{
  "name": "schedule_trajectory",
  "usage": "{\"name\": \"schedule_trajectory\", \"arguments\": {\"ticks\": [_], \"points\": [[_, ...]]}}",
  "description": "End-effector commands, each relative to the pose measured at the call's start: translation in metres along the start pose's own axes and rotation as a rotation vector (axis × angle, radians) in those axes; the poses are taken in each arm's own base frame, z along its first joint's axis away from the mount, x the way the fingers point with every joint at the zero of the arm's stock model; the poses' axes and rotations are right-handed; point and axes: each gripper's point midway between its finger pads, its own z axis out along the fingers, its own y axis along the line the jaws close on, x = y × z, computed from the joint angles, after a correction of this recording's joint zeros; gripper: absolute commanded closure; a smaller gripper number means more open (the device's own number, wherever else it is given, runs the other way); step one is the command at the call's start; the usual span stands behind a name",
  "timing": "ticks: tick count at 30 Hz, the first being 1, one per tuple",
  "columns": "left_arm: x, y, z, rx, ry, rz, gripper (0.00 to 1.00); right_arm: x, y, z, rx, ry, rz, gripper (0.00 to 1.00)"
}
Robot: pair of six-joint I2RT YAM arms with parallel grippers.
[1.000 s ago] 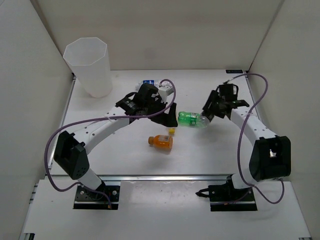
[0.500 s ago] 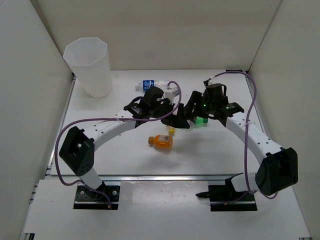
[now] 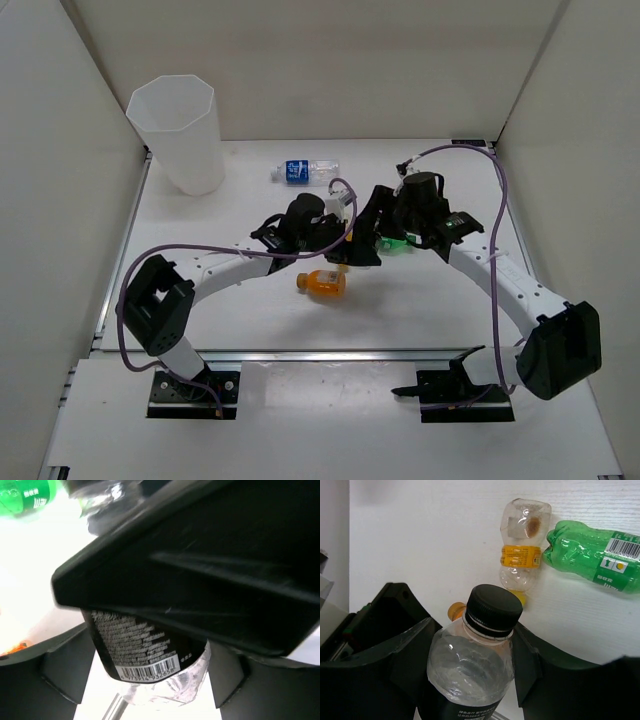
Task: Put the plastic bottles in the bin
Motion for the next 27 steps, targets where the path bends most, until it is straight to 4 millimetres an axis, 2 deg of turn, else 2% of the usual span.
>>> {"name": "schedule_trajectory", "arguments": {"ticks": [1, 2, 4, 5, 6, 8, 10, 12, 13, 14, 15, 16, 18, 20, 21, 22, 23, 24, 25, 26, 27], "points": [[-0.017, -0.01, -0.013, 0.033, -0.1, 0.003, 0.14, -0.011, 0.019, -0.01, -0.082, -0.065, 0.006, 0.77], [-0.019, -0.013, -0.014, 0.041, -0.105, 0.011, 0.18, -0.009, 0.018, -0.007, -0.077, -0.06, 0.005, 0.76], [-0.022, -0.009, -0.015, 0.011, -0.112, 0.018, 0.33, -0.001, 0.024, -0.006, -0.101, -0.032, -0.008, 0.74], [-0.02, -0.005, -0.016, -0.01, -0.104, 0.027, 0.42, 0.004, 0.019, -0.001, -0.079, -0.016, -0.006, 0.73], [-0.023, -0.012, -0.018, 0.0, -0.11, 0.054, 0.45, 0.001, 0.025, -0.005, -0.1, -0.028, -0.015, 0.73], [-0.023, -0.012, -0.018, 0.003, -0.102, 0.049, 0.63, 0.0, 0.023, -0.006, -0.095, -0.033, -0.037, 0.73], [-0.026, -0.015, -0.021, 0.017, -0.107, 0.053, 0.73, -0.001, 0.023, -0.006, -0.097, -0.038, -0.046, 0.67], [-0.033, -0.016, -0.03, 0.021, -0.12, 0.064, 0.79, -0.001, 0.021, -0.007, -0.087, -0.036, -0.065, 0.42], [-0.033, -0.016, -0.036, 0.002, -0.121, 0.069, 0.8, -0.007, 0.017, -0.008, -0.081, -0.05, -0.073, 0.35], [-0.04, -0.007, -0.042, -0.046, -0.132, 0.068, 0.8, -0.009, 0.019, -0.012, -0.089, -0.06, -0.085, 0.16], [-0.045, -0.003, -0.048, -0.093, -0.143, 0.075, 0.79, -0.021, 0.017, -0.016, -0.093, -0.095, -0.083, 0.02], [-0.048, -0.002, -0.055, -0.118, -0.152, 0.1, 0.81, -0.031, 0.013, -0.019, -0.091, -0.124, -0.08, 0.01], [-0.069, 0.008, -0.074, -0.21, -0.196, 0.108, 0.87, -0.051, 0.01, -0.029, -0.088, -0.187, -0.093, 0.01], [-0.088, 0.019, -0.092, -0.252, -0.241, 0.111, 0.87, -0.081, 0.011, -0.043, -0.08, -0.27, -0.109, 0.01], [-0.111, 0.027, -0.11, -0.295, -0.309, 0.111, 0.86, -0.091, 0.005, -0.049, -0.067, -0.291, -0.105, 0.01], [-0.123, 0.039, -0.127, -0.348, -0.338, 0.104, 0.88, -0.102, -0.001, -0.056, -0.046, -0.32, -0.107, 0.01], [-0.14, 0.051, -0.143, -0.43, -0.392, 0.088, 0.9, -0.104, -0.004, -0.061, -0.034, -0.331, -0.103, 0.01], [-0.165, 0.06, -0.168, -0.492, -0.466, 0.084, 0.93, -0.113, -0.008, -0.068, -0.021, -0.369, -0.116, 0.01], [-0.184, 0.074, -0.19, -0.552, -0.517, 0.079, 0.94, -0.113, -0.014, -0.069, -0.015, -0.378, -0.113, 0.01], [-0.201, 0.085, -0.209, -0.592, -0.562, 0.062, 0.94, -0.11, -0.029, -0.068, 0.014, -0.369, -0.095, 0.01], [-0.218, 0.086, -0.223, -0.625, -0.603, 0.067, 0.94, -0.114, -0.037, -0.075, 0.033, -0.39, -0.083, 0.01]]}}
